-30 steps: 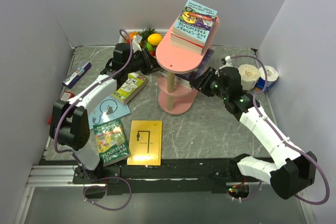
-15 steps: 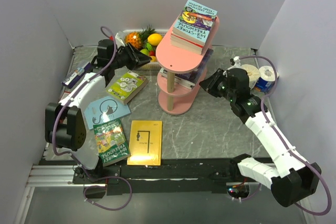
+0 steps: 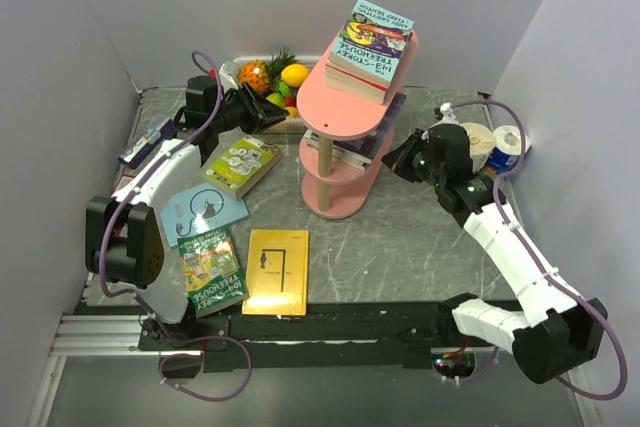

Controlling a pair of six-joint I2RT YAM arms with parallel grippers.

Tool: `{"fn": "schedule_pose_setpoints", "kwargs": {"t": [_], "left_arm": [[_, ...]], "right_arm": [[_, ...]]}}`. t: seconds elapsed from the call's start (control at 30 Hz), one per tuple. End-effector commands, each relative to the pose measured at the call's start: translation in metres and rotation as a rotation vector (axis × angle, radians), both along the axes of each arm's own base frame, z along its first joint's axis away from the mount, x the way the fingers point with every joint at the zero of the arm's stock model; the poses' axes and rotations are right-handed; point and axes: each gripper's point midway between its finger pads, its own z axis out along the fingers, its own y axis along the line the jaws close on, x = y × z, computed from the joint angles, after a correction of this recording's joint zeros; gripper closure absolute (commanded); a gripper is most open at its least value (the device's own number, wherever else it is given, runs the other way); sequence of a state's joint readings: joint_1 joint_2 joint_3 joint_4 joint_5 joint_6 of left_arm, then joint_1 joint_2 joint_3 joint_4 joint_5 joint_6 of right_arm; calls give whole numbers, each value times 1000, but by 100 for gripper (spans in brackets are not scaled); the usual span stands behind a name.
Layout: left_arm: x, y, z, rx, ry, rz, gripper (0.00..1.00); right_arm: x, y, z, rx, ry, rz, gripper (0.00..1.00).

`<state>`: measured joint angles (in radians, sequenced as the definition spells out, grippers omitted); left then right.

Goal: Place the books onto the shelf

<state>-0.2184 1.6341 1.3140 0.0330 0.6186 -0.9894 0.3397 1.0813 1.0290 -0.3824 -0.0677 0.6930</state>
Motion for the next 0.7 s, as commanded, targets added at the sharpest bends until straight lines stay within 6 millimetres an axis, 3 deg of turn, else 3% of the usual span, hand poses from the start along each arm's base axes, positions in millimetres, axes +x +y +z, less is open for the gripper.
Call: {"fn": "schedule_pose_setpoints", "kwargs": {"t": [0.0, 0.67], "left_arm": [[-6, -1, 19, -20, -52, -5, 66], [-8, -2, 11, -23, -43, -14, 66]], "right_arm": [[10, 2, 22, 1, -50, 8, 100], [18, 25, 26, 7, -47, 68, 100]]}}
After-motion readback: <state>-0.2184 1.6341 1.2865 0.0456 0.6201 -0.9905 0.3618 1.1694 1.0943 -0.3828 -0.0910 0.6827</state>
